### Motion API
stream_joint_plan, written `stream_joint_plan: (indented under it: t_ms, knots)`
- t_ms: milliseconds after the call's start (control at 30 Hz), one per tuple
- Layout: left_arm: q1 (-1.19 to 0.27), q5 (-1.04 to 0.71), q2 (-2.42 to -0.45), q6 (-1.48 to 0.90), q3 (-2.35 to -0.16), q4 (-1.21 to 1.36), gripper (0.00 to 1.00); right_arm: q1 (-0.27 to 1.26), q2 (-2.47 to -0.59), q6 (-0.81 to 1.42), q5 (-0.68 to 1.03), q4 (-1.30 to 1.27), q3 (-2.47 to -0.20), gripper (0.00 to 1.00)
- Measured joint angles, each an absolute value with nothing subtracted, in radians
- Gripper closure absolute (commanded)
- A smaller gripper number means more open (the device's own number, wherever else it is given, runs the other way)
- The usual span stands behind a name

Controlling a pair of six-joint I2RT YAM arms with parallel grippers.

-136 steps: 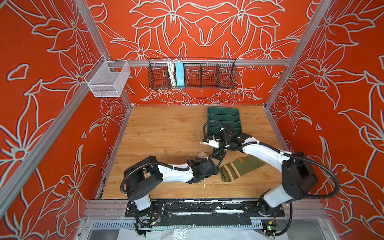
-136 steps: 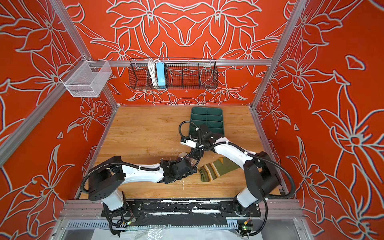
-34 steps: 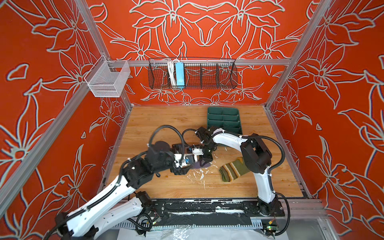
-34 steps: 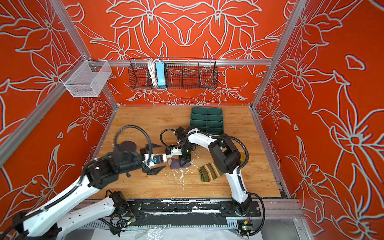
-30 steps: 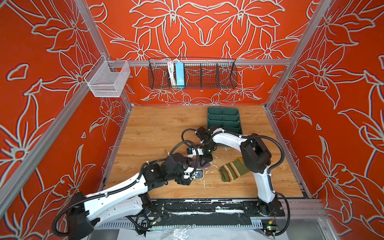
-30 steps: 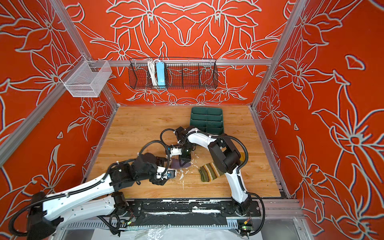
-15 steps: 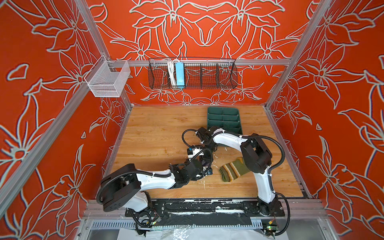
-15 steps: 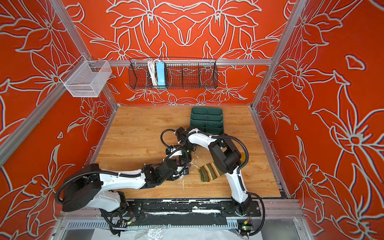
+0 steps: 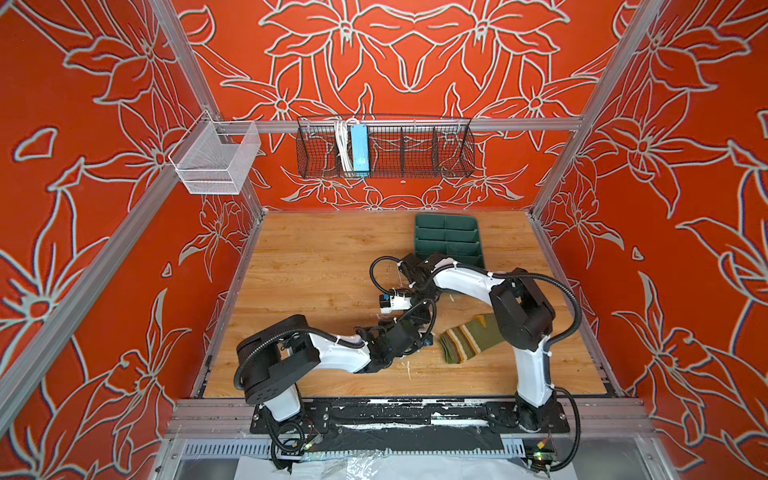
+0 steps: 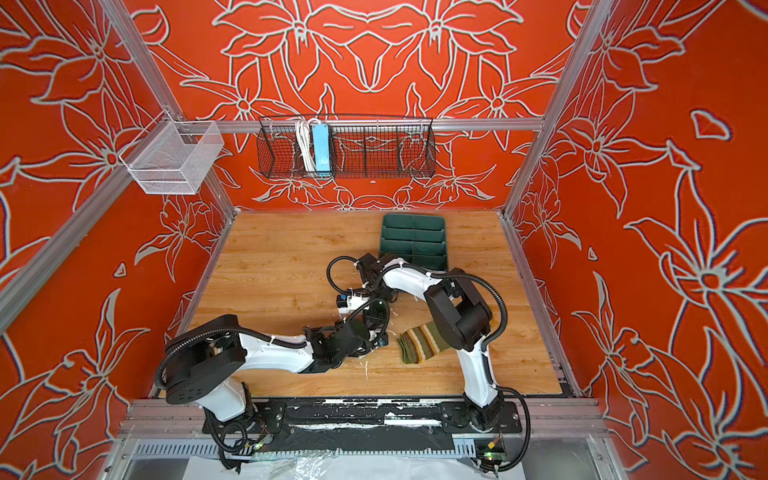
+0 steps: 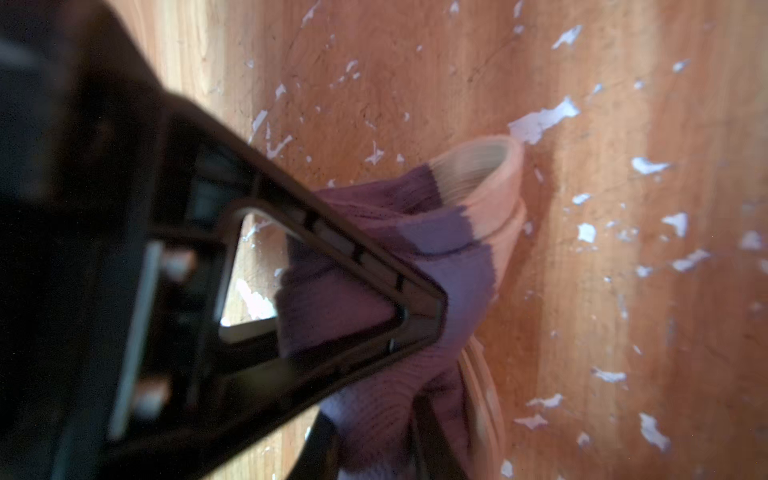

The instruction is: Roll the socks

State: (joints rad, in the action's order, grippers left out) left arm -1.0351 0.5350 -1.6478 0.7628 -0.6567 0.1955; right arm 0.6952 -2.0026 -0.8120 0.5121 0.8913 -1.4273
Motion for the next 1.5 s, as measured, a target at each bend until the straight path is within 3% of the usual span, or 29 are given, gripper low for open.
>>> stream_joint_plan:
  t_ms: [33,133,400,667,867,1000,1100,1233,1500]
  knots:
    - [-1.035,0.533,-1.648,0.763,-0.661,0.187,1.0,0.696,-1.979,-0.801,0.509,0.861,-1.396,0.55]
    - [-1.036,0.514,-1.641,0.778,-0.672,0.146,1.0,0.691,-1.895,-0.778,0.491,0.768,-1.305,0.48]
    - [-0.979,0.305,-1.59,0.796,-0.775,-0.144,1.0,0.586,-1.571,-0.581,0.324,0.511,-1.081,0.46]
    - [-0.817,-0.011,-1.705,0.78,-1.033,-0.517,1.0,0.512,-1.129,-0.252,-0.05,0.064,-0.791,0.47]
    - [-0.723,-0.191,-1.853,0.749,-1.229,-0.733,1.0,0.517,-0.845,-0.285,0.077,0.015,-0.63,0.57]
    - [-0.691,-0.256,-1.934,0.735,-1.333,-0.845,1.0,0.6,-0.729,-0.367,0.215,0.06,-0.601,0.54]
    - [-0.663,-0.302,-1.996,0.727,-1.411,-0.929,1.0,0.75,-0.727,-0.492,0.252,0.117,-0.59,0.48]
    - [-0.633,-0.355,-2.044,0.717,-1.467,-0.994,1.0,0.899,-0.905,-0.647,0.232,0.173,-0.587,0.48]
    - [-0.614,-0.394,-2.061,0.717,-1.478,-1.021,0.99,0.945,-1.329,-0.803,0.091,0.076,-0.62,0.39]
